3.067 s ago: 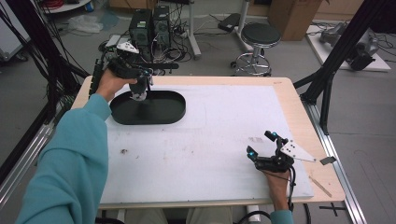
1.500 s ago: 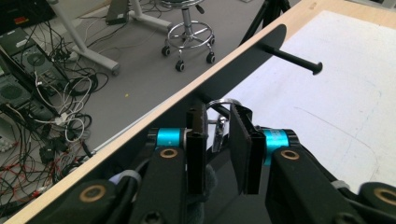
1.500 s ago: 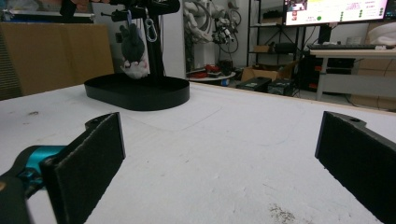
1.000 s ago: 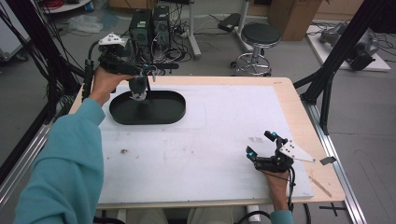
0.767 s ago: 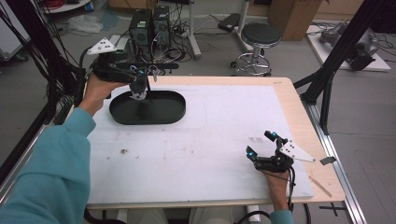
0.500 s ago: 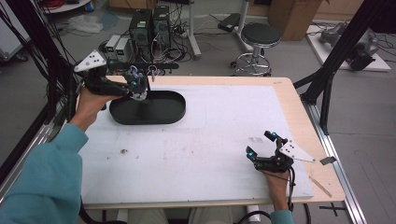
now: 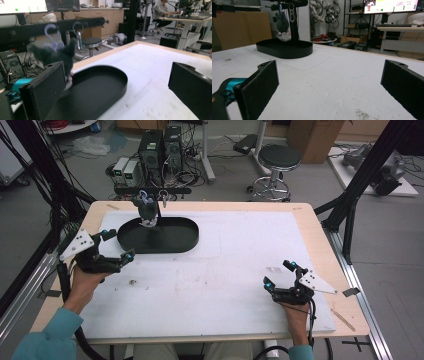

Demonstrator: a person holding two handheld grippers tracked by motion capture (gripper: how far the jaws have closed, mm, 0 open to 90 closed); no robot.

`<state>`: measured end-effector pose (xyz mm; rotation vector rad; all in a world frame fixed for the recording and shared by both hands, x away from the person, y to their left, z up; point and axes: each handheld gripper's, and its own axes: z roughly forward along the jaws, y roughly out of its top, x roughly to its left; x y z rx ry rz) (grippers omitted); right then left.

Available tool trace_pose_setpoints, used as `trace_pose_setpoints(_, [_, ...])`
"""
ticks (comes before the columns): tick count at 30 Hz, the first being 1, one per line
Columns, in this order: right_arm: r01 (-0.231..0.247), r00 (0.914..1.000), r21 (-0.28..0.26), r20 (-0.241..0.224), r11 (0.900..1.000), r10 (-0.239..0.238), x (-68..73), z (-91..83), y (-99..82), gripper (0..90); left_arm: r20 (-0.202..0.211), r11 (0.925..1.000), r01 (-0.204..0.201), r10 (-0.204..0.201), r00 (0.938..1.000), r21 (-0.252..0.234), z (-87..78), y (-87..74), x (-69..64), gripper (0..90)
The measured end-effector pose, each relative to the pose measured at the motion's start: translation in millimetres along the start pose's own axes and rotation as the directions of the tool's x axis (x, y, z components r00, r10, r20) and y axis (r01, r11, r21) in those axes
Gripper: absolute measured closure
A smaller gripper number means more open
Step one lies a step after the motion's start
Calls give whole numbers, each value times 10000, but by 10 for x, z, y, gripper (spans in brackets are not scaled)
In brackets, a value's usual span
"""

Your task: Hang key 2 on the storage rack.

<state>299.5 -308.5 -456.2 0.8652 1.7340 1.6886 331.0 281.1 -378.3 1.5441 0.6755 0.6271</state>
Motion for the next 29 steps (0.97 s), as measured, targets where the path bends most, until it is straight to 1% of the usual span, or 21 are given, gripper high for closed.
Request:
trace_pose_setpoints(2, [44,10000,-17,21,10000,-44,-1,0,0,7,-64,9998,185,-185,9998,17,-56,-112,-20,17])
trace_pose_setpoints(4, [33,10000,-1,16,10000,-33,2,-1,0,7,-200,9997,229,-227,9995,107,-108,-211,-51,17])
trace_pose_setpoints(5, [4,10000,16,9,10000,-4,5,-1,0,7,-260,9997,240,-241,9994,-5,-139,-268,-74,17])
trace_pose_setpoints(6, [-30,10000,32,10,10000,30,8,-2,0,7,-345,9998,202,-202,9992,0,-178,-334,-101,17])
trace_pose_setpoints(7, [16,10000,14,5,10000,-16,5,-2,0,7,-406,9998,183,-187,9990,-124,-202,-378,-116,17])
trace_pose_setpoints(9, [-18,10000,23,0,10000,18,8,-2,0,7,-658,9989,206,-234,9976,-427,-264,-485,-158,17])
trace_pose_setpoints(11, [7,10000,15,12,10000,-7,7,-2,0,7,-661,9964,440,-488,9966,-721,-307,-567,-185,17])
trace_pose_setpoints(12, [59,10000,-2,24,10000,-59,4,-1,0,7,-705,9961,388,-444,9965,-793,-324,-620,-206,17])
trace_pose_setpoints(13, [17,10000,15,11,10000,-17,10,-2,0,7,-706,9969,289,-340,9969,-725,-330,-652,-216,17])
trace_pose_setpoints(14, [20,10000,16,13,10000,-20,10,-2,0,7,-718,9975,266,-313,9969,-656,-334,-675,-220,17])
trace_pose_setpoints(15, [54,10000,-2,15,10000,-54,8,-1,0,7,-670,9973,330,-374,9970,-662,-335,-689,-221,17])
trace_pose_setpoints(18, [63,10000,-18,37,10000,-63,8,-1,-1,7,-755,9973,117,-172,9970,-724,-340,-730,-233,17])
trace_pose_setpoints(20, [51,10000,-9,31,10000,-51,8,-1,0,7,-758,9985,152,-192,9969,-531,-328,-778,-241,17])
trace_pose_setpoints(21, [30,10000,1,30,10000,-30,11,-2,-1,7,-693,9989,127,-159,9975,-459,-324,-798,-242,17])
trace_pose_setpoints(22, [31,10000,10,15,10000,-31,10,-2,-1,7,-780,9983,-21,-24,9969,-576,-333,-797,-257,17])
trace_pose_setpoints(24, [16,10000,9,-21,10000,-16,7,-4,-1,7,-736,9979,-234,189,9971,-599,-336,-804,-275,17])
trace_pose_setpoints(25, [19,10000,6,-25,10000,-19,8,-5,-1,7,-741,9979,-182,135,9972,-626,-336,-807,-273,17])
trace_pose_setpoints(26, [30,10000,0,-3,10000,-30,11,-3,-1,7,-803,9974,-43,-14,9968,-714,-345,-812,-262,17])
trace_pose_setpoints(27, [18,10000,22,-3,10000,-18,14,-5,-2,7,-906,9955,134,-220,9956,-943,-364,-821,-254,17])
trace_pose_setpoints(29, [31,10000,-24,42,10000,-30,10,-3,-1,7,-919,9944,6,-104,9957,-1057,-376,-826,-261,17])
